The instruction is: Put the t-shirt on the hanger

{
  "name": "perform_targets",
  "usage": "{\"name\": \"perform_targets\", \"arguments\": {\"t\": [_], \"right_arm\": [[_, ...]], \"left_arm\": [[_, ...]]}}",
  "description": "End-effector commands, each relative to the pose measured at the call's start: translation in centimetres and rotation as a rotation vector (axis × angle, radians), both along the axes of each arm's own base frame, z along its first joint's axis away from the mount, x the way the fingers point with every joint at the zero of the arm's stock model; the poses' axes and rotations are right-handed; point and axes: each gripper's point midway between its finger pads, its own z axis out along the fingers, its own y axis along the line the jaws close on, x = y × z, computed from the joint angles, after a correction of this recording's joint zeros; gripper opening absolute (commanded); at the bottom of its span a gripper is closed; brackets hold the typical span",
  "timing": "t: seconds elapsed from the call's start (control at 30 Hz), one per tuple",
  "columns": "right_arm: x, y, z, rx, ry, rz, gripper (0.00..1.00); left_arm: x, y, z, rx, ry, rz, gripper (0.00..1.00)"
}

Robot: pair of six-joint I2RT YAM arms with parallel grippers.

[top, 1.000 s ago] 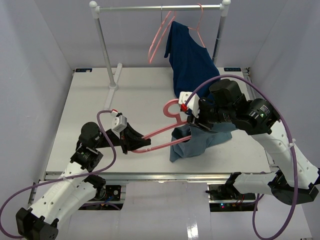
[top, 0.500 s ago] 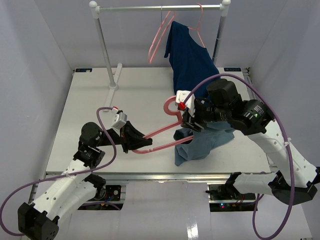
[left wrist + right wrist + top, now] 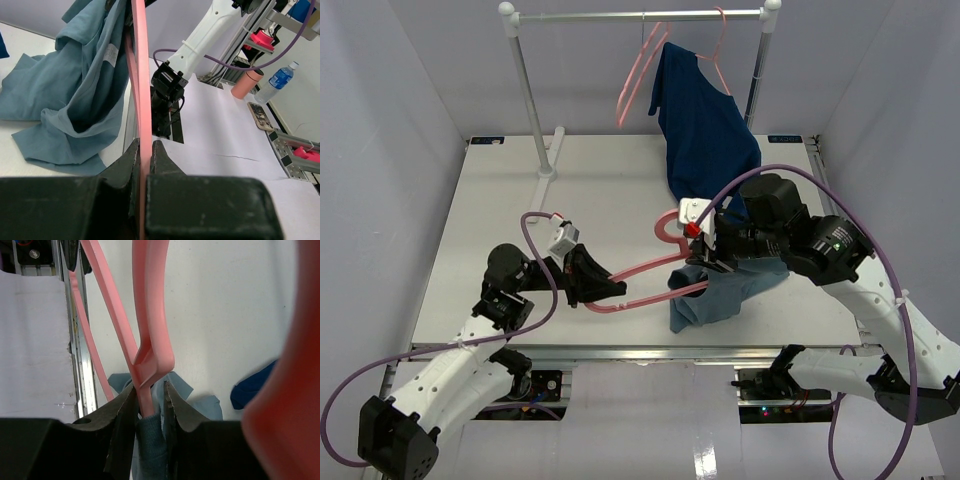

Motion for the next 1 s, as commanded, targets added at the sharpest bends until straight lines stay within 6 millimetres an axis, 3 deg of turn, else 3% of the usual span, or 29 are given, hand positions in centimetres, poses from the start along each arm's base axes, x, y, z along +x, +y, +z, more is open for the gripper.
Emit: {"name": "perform_targets", "arguments": {"t": [0.0, 0.03, 0.1, 0.2, 0.33, 0.47, 0.6, 0.73, 0.97], "right_arm": [[0.9, 1.9, 2.4, 0.137, -0.027, -0.031, 0.08], [1.2, 1.8, 2.5, 0.141, -0.035, -0.048, 0.08], [1.3, 1.4, 2.7, 0.146, -0.039, -0.075, 0.08], [1.7, 0.9, 3.1, 0.157, -0.049, -0.121, 0.08], [2.0, 0.2, 3.9, 0.174, -0.074, -0.168, 0.08], [2.3, -0.4, 4.7, 0.195, -0.086, -0.212, 0.08], [2.9, -0.7, 5.7, 0.219, -0.082, -0.273, 0.08], [3.6, -0.6, 6.0, 0.224, -0.068, -0.316, 0.08], [4.0, -0.2, 6.5, 0.263, -0.056, -0.340, 0.08]], "left_arm": [[1.5, 0.1, 5.2, -0.111, -0.168, 0.115, 0.36], [1.9, 0.1, 5.4, -0.103, -0.162, 0.136, 0.51], [2.4, 0.3, 6.5, -0.104, -0.172, 0.176, 0.68], [3.6, 0.7, 8.1, -0.098, -0.155, 0.266, 0.72], [7.5, 2.3, 10.2, -0.047, -0.023, 0.521, 0.73], [10.9, 4.9, 10.6, 0.006, 0.135, 0.784, 0.73], [11.4, 5.3, 8.7, 0.011, 0.280, 0.833, 0.71], [10.4, 5.3, 6.9, -0.084, 0.412, 0.817, 0.69], [9.2, 3.8, 1.9, -0.155, 0.635, 0.712, 0.69]]}}
